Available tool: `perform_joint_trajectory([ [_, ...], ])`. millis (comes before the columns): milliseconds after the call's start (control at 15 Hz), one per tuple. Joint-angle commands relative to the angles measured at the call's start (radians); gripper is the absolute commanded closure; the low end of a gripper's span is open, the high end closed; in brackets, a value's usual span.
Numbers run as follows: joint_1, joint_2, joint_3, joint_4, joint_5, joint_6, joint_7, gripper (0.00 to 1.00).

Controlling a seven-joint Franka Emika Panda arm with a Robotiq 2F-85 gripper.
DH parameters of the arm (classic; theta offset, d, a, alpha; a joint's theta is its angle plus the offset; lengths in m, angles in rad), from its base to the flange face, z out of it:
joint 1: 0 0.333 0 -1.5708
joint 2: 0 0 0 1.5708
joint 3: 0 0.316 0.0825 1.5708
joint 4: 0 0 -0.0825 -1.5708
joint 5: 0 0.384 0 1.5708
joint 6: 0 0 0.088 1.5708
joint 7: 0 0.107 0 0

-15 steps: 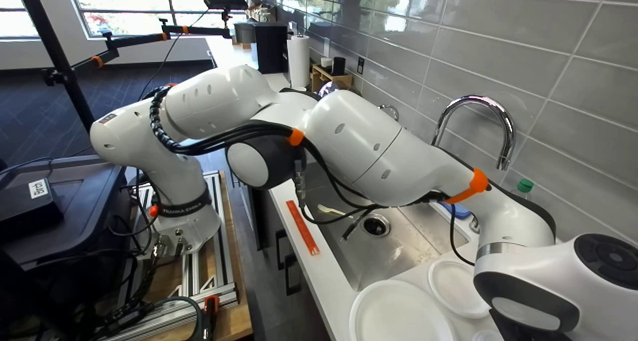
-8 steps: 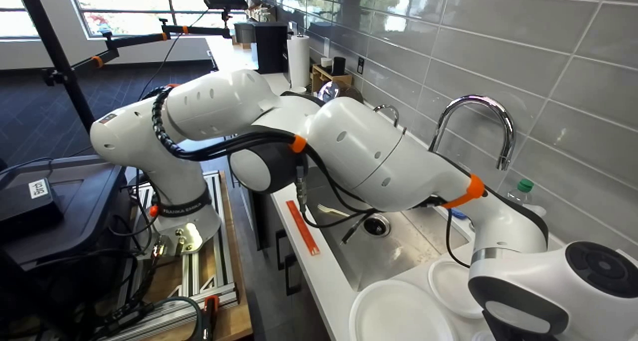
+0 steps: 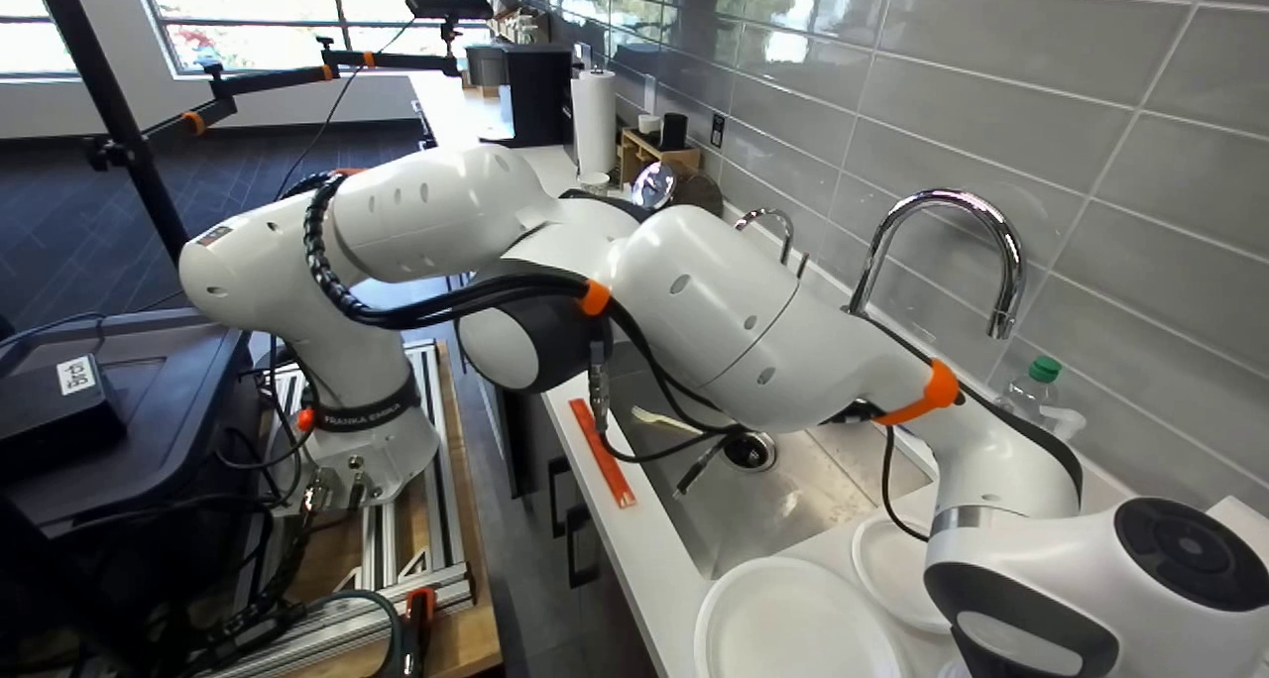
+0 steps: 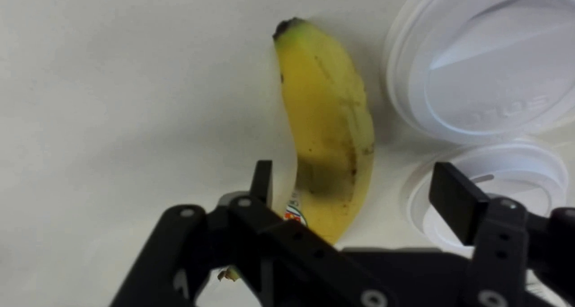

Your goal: Put the fruits on the white plate in front

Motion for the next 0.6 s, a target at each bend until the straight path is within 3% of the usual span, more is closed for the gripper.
perform_joint_trajectory([
  [0,-0.004,0.044,-0.003,0.049,0.004,0.019,0.015,0.21],
  [67,-0.005,0.048,-0.004,0.053,0.004,0.018,0.018,0.32],
  [133,-0.005,0.052,-0.005,0.056,0.003,0.017,0.02,0.34],
  [200,-0.005,0.054,-0.006,0.057,0.003,0.016,0.021,0.42],
  [267,-0.004,0.057,-0.007,0.06,0.002,0.015,0.023,0.42],
  [400,-0.004,0.063,-0.009,0.067,0.001,0.013,0.026,0.22],
  [467,-0.004,0.065,-0.009,0.07,0.001,0.012,0.027,0.25],
  [533,-0.004,0.067,-0.009,0.074,0.002,0.01,0.026,0.4],
])
